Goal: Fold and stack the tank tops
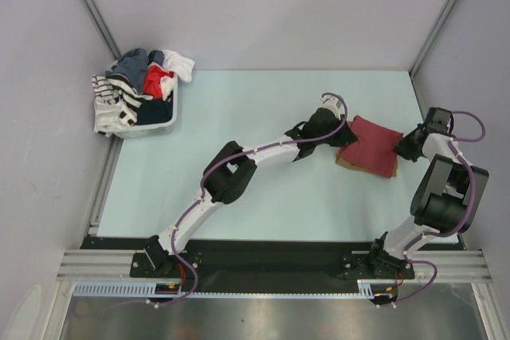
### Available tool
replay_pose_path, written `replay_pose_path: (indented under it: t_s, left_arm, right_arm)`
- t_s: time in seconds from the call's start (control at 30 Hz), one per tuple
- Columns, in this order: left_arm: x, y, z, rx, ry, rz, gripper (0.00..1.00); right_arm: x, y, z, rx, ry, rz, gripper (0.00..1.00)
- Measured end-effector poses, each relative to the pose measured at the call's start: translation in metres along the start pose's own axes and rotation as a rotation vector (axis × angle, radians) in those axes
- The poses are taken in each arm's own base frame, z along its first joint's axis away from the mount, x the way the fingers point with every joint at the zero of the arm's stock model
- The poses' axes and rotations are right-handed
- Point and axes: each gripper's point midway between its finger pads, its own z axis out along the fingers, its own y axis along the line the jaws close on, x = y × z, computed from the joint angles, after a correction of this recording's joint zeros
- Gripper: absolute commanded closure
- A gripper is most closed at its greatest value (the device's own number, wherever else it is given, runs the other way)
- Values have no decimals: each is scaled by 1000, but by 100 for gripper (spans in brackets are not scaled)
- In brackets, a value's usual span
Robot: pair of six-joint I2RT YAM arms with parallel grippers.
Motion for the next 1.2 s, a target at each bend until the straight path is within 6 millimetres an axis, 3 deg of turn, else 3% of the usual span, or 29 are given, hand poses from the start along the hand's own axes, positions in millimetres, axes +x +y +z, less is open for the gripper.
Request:
replay_pose_path:
  t_s: [0.07,0.13,0.2,0.3,0.57,0.67,0.9,0.93,0.97,1.0,1.1,1.2]
  left_arm:
    - [1,2,0,-8,4,2,73]
    - [2,4,0,-17,8,3,61]
    - [3,6,-1,-27,11,8,45]
    - [5,9,-1,-37,19,16,30]
    - [-7,12,-3,-38,16,-1,26]
    - [-27,4,-4,-21,-18,1,18]
    - [-69,-25,-4,34,-92,11,20]
    - [-74,-29,-5,42,-101,13,17]
    - [-77,-31,-6,46,-106,14,14]
    - [-78,-31,-6,46,-109,15,2]
    - [-67,-15,-10,0,-83,25,0]
    - [-45,14,-25,-106,-28,51,0]
  right_arm:
    - [-1,-1,0,7,-4,4,80]
    - [-1,-2,0,9,-6,4,80]
    - [-2,-1,0,8,-6,5,75]
    - [-5,2,-2,4,-7,5,62]
    - [-13,4,-3,-17,-23,21,57]
    - [-14,4,-3,-26,-19,28,57]
    - [-17,10,9,-48,-1,47,59]
    - [-17,8,10,-39,-1,47,57]
    - [-15,8,10,-26,-2,41,47]
    - [-16,6,10,-4,-13,39,39]
    - [-20,3,3,60,-57,11,35]
    - [-31,8,-21,87,-138,-14,34]
